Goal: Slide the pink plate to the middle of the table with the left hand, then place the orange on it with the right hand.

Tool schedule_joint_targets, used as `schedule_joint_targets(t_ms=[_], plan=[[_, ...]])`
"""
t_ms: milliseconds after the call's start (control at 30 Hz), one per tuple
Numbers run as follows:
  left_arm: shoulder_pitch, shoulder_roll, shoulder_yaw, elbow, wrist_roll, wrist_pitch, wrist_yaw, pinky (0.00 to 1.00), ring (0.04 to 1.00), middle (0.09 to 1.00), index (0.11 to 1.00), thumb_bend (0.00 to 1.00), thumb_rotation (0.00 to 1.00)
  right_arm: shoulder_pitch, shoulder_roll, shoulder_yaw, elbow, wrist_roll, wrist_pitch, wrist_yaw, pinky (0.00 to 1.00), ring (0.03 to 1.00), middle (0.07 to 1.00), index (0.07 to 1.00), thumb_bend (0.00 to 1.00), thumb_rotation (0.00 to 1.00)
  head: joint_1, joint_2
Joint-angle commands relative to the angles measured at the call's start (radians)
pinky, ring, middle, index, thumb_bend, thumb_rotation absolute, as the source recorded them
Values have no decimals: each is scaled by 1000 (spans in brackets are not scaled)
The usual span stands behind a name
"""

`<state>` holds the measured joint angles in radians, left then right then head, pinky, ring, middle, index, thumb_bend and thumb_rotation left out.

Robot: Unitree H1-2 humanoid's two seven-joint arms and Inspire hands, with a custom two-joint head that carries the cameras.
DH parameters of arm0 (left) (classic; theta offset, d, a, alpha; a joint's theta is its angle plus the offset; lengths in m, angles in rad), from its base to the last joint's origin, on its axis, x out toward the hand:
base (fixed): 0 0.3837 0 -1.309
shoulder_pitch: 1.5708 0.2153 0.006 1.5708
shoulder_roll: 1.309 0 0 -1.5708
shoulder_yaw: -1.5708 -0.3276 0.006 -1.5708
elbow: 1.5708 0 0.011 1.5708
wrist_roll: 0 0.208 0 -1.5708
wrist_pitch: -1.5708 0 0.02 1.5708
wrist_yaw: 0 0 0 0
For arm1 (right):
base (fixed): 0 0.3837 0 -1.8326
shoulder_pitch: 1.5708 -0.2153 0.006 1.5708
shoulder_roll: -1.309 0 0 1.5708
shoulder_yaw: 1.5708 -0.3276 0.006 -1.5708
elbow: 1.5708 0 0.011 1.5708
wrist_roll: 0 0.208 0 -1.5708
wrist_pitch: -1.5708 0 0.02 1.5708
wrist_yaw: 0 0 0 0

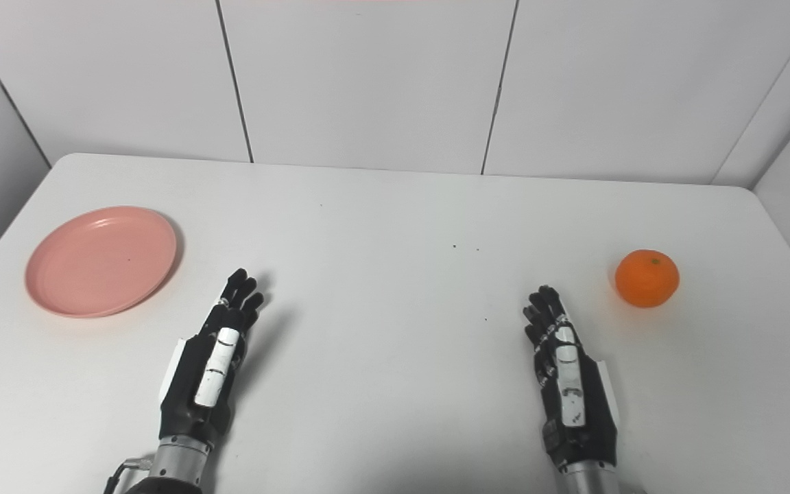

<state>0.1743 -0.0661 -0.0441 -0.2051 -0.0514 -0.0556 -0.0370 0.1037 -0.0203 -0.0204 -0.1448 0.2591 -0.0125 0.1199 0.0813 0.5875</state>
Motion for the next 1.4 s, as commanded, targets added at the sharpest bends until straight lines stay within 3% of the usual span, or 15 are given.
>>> schedule_joint_targets(t_ms=[0,600,1367], plan=[[172,-13,-9,44,6,-56,8,999,946,958,915,612,769,49,-36,-30,91,7,-41,20,1000,956,953,939,795,910,15,-6],[155,-23,-19,101,2,-77,23,998,948,958,917,577,728,38,-51,-46,159,25,-74,51,1000,964,958,942,781,909,48,-74],[139,-19,-24,150,8,-114,30,977,941,951,917,562,712,30,-58,-44,202,41,-111,65,1000,959,955,946,759,917,53,-115]])
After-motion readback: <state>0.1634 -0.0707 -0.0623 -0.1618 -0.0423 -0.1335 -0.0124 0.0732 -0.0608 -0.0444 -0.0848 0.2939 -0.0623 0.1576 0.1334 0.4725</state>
